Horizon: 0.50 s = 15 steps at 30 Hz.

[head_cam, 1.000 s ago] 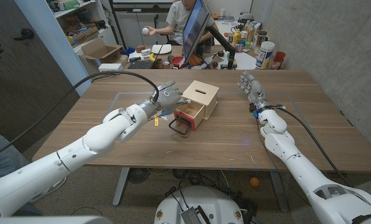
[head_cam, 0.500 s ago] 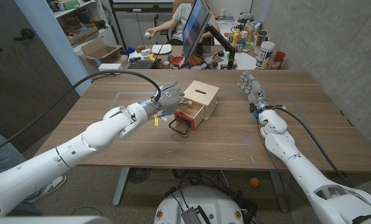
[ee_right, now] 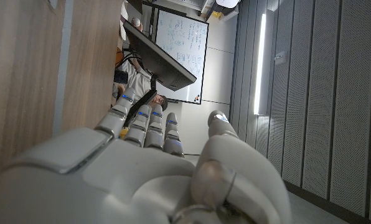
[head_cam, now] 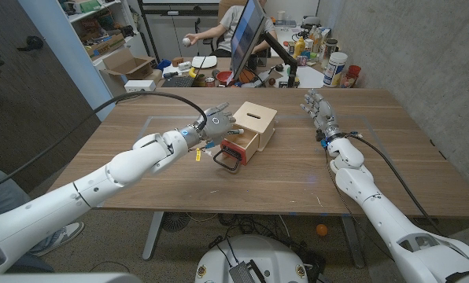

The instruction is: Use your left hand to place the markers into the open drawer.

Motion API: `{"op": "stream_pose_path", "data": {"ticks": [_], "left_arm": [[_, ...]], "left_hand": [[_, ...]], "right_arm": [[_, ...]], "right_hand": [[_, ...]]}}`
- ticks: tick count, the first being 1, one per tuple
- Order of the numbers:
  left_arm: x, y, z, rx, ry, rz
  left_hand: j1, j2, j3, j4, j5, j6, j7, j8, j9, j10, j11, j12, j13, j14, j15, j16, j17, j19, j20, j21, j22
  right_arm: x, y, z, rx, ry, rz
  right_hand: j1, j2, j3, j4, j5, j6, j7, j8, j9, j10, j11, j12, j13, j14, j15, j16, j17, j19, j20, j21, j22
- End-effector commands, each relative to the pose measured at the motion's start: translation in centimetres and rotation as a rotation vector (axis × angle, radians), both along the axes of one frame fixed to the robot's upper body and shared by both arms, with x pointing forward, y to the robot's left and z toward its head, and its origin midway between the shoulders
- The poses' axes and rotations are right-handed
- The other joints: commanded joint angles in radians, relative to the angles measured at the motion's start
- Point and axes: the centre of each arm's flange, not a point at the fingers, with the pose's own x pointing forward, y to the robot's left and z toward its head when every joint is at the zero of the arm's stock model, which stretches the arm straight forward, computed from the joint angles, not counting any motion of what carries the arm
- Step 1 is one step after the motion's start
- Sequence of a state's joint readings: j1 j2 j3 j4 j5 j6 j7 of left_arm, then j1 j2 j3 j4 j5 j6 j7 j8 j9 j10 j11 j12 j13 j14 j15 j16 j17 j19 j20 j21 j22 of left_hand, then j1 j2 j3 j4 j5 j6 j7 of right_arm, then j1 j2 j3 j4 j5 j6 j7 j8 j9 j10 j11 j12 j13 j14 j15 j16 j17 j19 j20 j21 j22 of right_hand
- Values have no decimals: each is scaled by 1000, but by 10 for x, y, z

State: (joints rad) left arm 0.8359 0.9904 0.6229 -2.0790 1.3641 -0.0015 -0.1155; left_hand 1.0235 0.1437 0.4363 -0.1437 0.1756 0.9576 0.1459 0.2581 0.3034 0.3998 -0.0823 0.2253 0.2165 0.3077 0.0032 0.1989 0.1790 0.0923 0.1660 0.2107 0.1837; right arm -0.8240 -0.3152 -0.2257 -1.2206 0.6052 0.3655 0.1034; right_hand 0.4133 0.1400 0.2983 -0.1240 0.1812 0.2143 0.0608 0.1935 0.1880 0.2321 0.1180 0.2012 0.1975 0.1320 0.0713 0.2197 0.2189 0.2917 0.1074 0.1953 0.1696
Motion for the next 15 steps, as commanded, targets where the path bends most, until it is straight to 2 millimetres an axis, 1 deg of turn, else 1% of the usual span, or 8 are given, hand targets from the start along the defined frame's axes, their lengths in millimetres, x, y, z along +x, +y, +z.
{"op": "stream_pose_path", "data": {"ticks": [1,15], "left_arm": [[10,3,0,43,-30,-2],[21,0,5,-5,22,-7]], "left_hand": [[19,21,-3,-1,6,83,-90,3,2,-1,-9,0,2,1,-5,-3,2,-2,3,-1,5],[14,20,-8,1,6,82,-97,0,-3,-1,-9,0,2,3,-10,-2,3,-1,0,1,5]], "right_arm": [[2,-2,-1,7,4,2],[4,-4,1,6,8,1]], "right_hand": [[-5,-6,-5,-2,4,3,-7,2,3,2,0,2,5,-1,3,-1,3,1,0,-1,5],[-6,-6,-6,-2,4,3,-6,2,3,1,1,2,5,-2,3,-2,3,1,1,-1,5]]}}
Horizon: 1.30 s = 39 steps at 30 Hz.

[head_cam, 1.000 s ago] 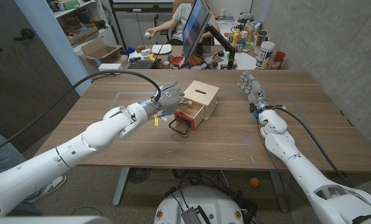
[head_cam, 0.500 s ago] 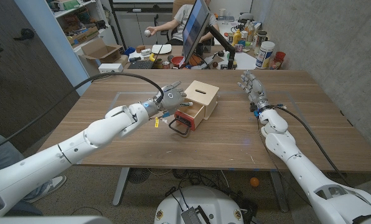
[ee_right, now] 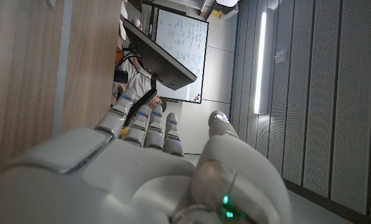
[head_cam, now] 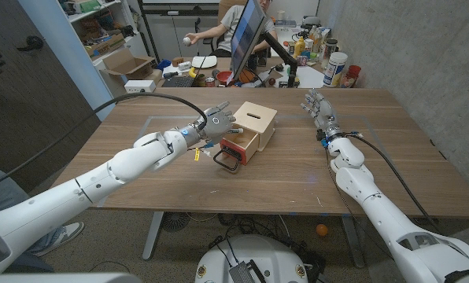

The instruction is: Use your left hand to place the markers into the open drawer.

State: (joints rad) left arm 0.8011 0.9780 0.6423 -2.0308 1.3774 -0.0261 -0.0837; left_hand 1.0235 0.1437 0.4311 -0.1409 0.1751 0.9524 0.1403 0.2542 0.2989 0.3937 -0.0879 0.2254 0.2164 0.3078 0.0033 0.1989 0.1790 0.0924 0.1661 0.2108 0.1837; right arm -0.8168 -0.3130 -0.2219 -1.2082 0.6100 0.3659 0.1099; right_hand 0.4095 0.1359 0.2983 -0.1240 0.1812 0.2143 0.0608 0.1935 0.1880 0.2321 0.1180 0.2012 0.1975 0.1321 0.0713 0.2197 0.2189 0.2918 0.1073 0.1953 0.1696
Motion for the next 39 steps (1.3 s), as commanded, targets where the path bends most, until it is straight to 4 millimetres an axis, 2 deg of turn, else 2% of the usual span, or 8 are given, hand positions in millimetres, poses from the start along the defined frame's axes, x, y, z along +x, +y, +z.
{"op": "stream_pose_path", "data": {"ticks": [1,9,18,19,21,24,32,39], "left_arm": [[11,-2,3,-26,37,-1],[15,-3,8,-34,67,9],[20,-4,15,-48,114,29],[21,-4,16,-50,120,30],[22,-4,18,-52,131,34],[23,-5,20,-53,134,35],[25,-5,25,-66,134,40],[24,-6,32,-110,134,24]], "left_hand": [[14,20,-3,-2,6,88,-92,4,2,5,-3,0,2,3,-10,-2,3,-1,-1,1,5],[-16,8,-17,9,10,29,-104,-25,-7,-13,-4,-7,2,-5,-7,-6,2,-5,-7,0,5],[-163,-43,-86,58,-1,-81,-93,-73,-39,-65,6,-19,0,-46,9,-12,7,-30,-13,-6,4],[-184,-52,-96,64,-3,-92,-98,-75,-44,-72,8,-20,0,-50,8,-12,8,-35,-13,-7,4],[-236,-70,-120,82,-5,-123,-89,-79,-55,-88,17,-21,0,-61,18,-11,10,-45,-9,-9,5],[-270,-77,-134,95,-4,-147,-85,-81,-63,-98,24,-21,0,-73,25,-12,12,-52,-3,-10,5],[-297,-79,-143,104,-2,-162,-84,-79,-69,-113,29,-23,0,-80,32,-11,12,-57,3,-10,5],[-306,-75,-143,105,1,-175,-106,-76,-73,-112,32,-19,-1,-76,31,-8,11,-54,4,-7,5]], "right_arm": [[2,-2,0,1,8,1],[6,-4,-1,12,10,4],[10,-4,0,14,13,8],[10,-4,0,14,14,9],[11,-4,0,12,14,10],[12,-4,1,12,14,12],[14,-5,4,5,11,15],[16,-4,7,-2,8,17]], "right_hand": [[-2,-2,-6,-2,4,4,-7,3,3,1,1,2,5,-2,4,-1,3,1,0,-1,5],[-2,-2,-6,-2,4,3,-7,2,3,1,-1,2,5,-1,4,-1,3,2,2,-1,5],[-2,-2,-6,-3,4,3,-7,2,3,2,0,2,5,-1,3,-1,3,3,4,0,5],[-2,-2,-6,-3,4,3,-7,2,3,2,1,2,5,0,3,-1,3,3,4,0,5],[-2,-2,-6,-3,4,3,-6,2,3,2,2,2,5,0,2,-1,3,3,3,0,5],[-2,-2,-6,-3,4,3,-6,2,3,2,2,2,5,0,2,-1,3,3,3,0,5],[-2,-2,-7,-3,4,4,-7,3,3,2,1,2,5,1,2,0,3,5,4,1,5],[-3,-2,-7,-3,4,4,-8,3,3,4,1,3,5,1,2,0,3,5,5,1,5]]}}
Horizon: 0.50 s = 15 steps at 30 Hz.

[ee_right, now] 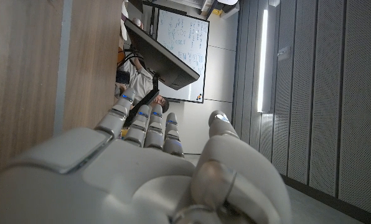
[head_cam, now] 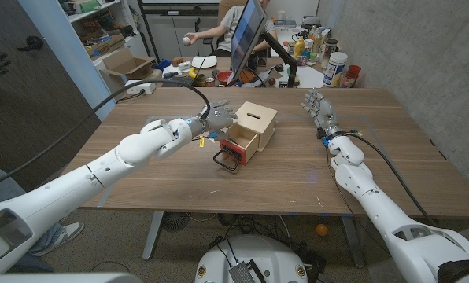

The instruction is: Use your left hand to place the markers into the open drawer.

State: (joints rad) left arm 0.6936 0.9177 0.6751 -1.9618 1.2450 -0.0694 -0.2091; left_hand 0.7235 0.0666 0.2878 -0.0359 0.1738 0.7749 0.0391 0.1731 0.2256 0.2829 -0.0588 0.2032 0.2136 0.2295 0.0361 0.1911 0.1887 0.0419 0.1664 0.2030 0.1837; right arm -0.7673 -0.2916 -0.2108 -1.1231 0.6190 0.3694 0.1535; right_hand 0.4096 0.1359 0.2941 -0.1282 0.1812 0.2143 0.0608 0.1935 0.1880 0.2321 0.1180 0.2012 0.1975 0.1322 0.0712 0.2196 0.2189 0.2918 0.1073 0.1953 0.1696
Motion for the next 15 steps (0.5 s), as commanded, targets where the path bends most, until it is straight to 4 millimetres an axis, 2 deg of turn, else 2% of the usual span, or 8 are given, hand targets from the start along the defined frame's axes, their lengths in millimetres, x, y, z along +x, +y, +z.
{"op": "stream_pose_path", "data": {"ticks": [1,9,10,15], "left_arm": [[0,-1,12,-55,6,-7],[-1,-2,19,-85,-10,-3],[-1,-2,19,-90,-10,-3],[-2,-2,20,-110,-9,-4]], "left_hand": [[-5,3,1,-1,3,4,-5,7,0,-1,2,4,2,3,-2,0,1,-4,4,0,5],[-1,7,6,-7,4,13,-4,14,-3,-2,2,5,2,4,-3,0,-1,-4,4,1,5],[-1,8,7,-8,4,15,-2,15,-3,-1,-4,6,2,4,-3,0,-2,-4,4,1,5],[1,8,9,-12,5,21,-2,18,-5,1,4,8,1,5,-2,0,-2,-4,4,2,5]], "right_arm": [[3,1,4,-11,-4,7],[5,2,4,-18,-1,15],[5,2,4,-18,-1,15],[6,2,5,-22,0,15]], "right_hand": [[-3,-2,-3,1,4,4,-8,3,3,4,-1,3,5,2,2,0,3,5,6,1,5],[-2,-2,-2,1,4,5,-8,3,3,4,0,3,5,2,2,0,3,4,7,1,5],[-3,-2,-3,1,4,5,-7,3,3,4,0,3,5,2,2,0,3,4,7,1,5],[-3,-1,-2,1,4,4,-8,3,3,4,0,3,5,3,2,1,3,4,7,0,5]]}}
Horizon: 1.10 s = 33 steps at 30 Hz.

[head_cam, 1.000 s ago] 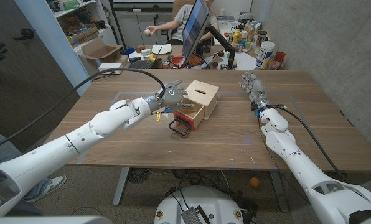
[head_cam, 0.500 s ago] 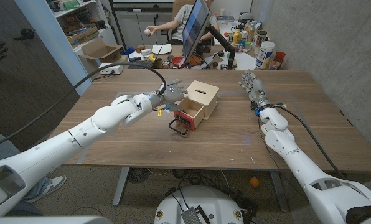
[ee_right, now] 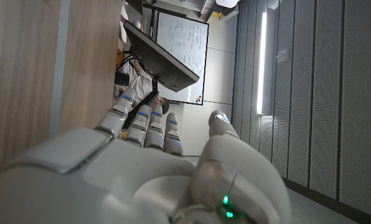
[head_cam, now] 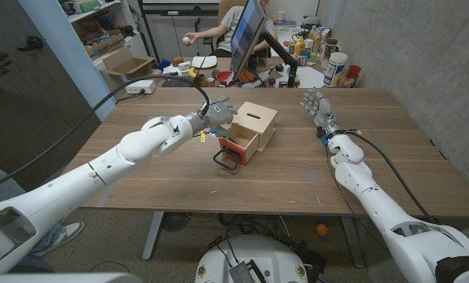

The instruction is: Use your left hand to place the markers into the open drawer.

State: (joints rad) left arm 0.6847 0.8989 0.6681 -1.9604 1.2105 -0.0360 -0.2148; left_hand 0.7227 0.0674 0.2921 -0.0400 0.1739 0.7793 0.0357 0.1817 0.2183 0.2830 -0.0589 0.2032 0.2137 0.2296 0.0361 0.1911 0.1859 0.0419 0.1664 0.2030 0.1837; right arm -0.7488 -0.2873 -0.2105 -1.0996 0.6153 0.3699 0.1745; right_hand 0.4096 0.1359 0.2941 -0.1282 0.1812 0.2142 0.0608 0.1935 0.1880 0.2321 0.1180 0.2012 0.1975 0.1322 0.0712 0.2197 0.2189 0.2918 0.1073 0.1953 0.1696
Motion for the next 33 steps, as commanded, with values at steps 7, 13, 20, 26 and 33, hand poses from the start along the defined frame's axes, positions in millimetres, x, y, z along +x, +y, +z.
{"op": "stream_pose_path", "data": {"ticks": [7,13,20,26,33], "left_arm": [[-1,1,12,-112,0,-3],[-1,3,15,-154,-9,-5],[-1,10,17,-233,-15,-7],[0,16,17,-339,-10,-22],[5,24,13,-476,14,-54]], "left_hand": [[1,8,7,-14,4,38,12,19,0,6,1,12,1,7,-3,0,-1,-1,4,4,5],[2,8,8,-17,4,45,14,21,-2,11,-1,14,1,12,-3,2,-2,0,4,4,5],[4,9,11,-23,5,45,5,20,-4,19,-1,17,0,16,-4,3,-2,3,7,5,4],[5,9,13,-27,4,36,3,16,-5,32,8,23,0,22,-4,4,-3,5,8,6,4],[4,10,14,-31,4,27,3,13,-6,43,6,27,0,32,-6,7,-3,9,10,8,4]], "right_arm": [[4,2,4,-28,3,10],[5,3,5,-41,8,12],[4,4,6,-57,11,6],[3,5,6,-68,14,0],[2,5,7,-80,15,-9]], "right_hand": [[-3,-2,-3,1,4,6,-9,3,3,4,0,3,5,2,1,0,3,4,6,0,5],[-3,-2,-3,1,4,4,-9,3,3,4,-1,3,4,3,1,1,3,4,6,0,5],[-3,-2,-3,1,4,4,-9,3,3,3,-1,3,4,2,1,0,3,4,6,0,5],[-3,-1,-3,1,4,4,-8,3,3,4,0,3,4,2,0,0,3,4,6,0,5],[-4,-2,-3,1,4,5,-8,3,3,6,0,4,4,3,-3,1,3,4,6,1,5]]}}
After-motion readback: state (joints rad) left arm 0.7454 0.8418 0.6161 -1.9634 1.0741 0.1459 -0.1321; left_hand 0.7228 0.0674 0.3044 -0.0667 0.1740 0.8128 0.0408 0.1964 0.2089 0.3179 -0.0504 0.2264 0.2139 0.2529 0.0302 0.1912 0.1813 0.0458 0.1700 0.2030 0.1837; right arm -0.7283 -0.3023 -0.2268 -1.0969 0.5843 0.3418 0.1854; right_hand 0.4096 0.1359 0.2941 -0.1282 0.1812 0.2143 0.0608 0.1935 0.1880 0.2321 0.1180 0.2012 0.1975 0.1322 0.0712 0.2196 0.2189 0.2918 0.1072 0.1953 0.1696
